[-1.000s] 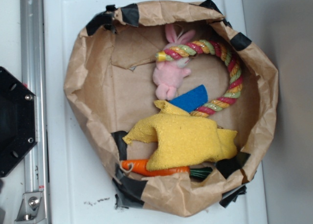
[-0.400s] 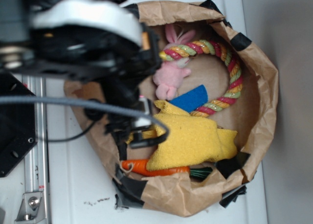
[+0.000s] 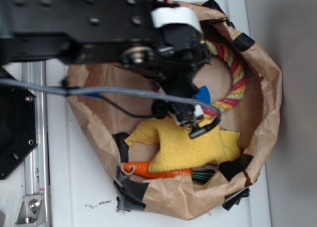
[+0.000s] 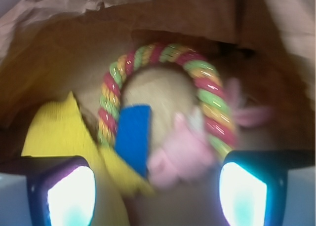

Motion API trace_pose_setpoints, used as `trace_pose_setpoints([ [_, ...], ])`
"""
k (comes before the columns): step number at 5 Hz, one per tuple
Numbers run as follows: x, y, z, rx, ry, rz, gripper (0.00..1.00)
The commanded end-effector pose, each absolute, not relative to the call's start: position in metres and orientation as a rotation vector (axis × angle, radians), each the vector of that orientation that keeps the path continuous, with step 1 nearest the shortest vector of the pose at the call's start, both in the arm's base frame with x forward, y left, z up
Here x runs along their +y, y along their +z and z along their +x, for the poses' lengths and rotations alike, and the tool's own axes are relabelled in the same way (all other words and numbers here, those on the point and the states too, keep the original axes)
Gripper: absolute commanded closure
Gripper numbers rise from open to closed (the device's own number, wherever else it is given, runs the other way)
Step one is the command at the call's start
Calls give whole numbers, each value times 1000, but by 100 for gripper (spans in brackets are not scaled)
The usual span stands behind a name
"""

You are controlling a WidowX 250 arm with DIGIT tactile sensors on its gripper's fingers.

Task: Grab the multicolored rope.

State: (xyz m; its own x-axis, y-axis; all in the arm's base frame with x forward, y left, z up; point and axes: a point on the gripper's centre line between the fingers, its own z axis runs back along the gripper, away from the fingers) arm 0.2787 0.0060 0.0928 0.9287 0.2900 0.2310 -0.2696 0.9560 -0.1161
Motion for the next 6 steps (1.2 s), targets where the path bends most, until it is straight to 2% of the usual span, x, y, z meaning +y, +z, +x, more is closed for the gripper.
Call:
trace_pose_setpoints([
  [1, 10, 68, 341, -289, 282, -115, 0],
  [2, -6, 58, 363, -280, 245, -168, 0],
  [3, -50, 32, 356, -188, 186, -248, 0],
  [4, -75, 18, 334, -112, 168, -272, 0],
  [5, -110, 19, 303, -91, 123, -273, 100],
  [6, -119, 27, 298, -104, 83, -275, 100],
])
